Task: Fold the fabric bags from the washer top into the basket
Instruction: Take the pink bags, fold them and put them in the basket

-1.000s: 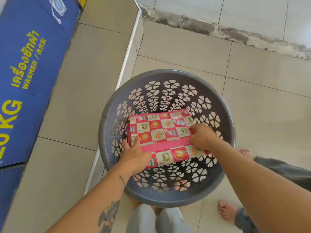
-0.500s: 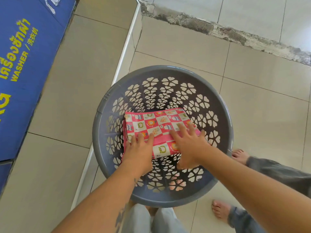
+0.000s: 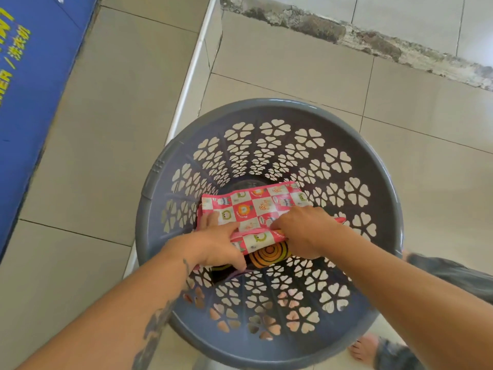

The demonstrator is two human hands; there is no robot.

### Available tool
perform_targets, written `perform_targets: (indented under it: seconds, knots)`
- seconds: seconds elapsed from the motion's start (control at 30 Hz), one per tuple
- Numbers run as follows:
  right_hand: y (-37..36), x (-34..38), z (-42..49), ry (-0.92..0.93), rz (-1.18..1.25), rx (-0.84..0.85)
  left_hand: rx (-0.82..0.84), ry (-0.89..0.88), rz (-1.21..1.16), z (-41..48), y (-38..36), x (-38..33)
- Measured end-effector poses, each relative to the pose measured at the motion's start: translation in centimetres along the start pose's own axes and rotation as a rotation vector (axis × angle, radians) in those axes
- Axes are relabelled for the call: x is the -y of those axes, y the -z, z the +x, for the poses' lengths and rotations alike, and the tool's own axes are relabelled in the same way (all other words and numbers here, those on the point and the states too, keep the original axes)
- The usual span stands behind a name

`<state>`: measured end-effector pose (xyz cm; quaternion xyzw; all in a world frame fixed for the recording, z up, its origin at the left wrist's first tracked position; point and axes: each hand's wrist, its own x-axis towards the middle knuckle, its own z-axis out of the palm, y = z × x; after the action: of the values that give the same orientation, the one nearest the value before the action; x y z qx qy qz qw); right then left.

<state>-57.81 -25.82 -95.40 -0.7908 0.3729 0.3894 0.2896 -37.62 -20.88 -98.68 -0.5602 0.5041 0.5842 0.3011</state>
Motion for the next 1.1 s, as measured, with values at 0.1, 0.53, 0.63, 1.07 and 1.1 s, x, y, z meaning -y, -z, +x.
perform_targets:
  seconds: [0.1, 0.53, 0.63, 1.07, 1.1]
  knots:
    - [-1.6, 0.6, -0.1, 0.018, 0.0, -0.063, 0.025, 0.004, 0.01, 0.3, -0.3, -0.1]
    - [-3.3, -0.4, 3.0, -0.093, 0.074, -0.18, -0.457, -0.078, 0.334, -0.4, -1.0, -2.7]
    - [-1.8, -1.2, 2.4, -0.005, -0.007, -0.053, -0.48, -0.077, 0.298, -0.8, -2.6, -2.8]
    - [-7.6, 0.2, -1.0, -0.014, -0.188, -0.178, -0.541, -0.03, 0.258, 1.0, -10.2, -4.5]
    - [-7.9, 0.4, -0.9, -0.023, -0.174, -0.173, -0.536, -0.044, 0.271, 1.2, -10.1, -4.2]
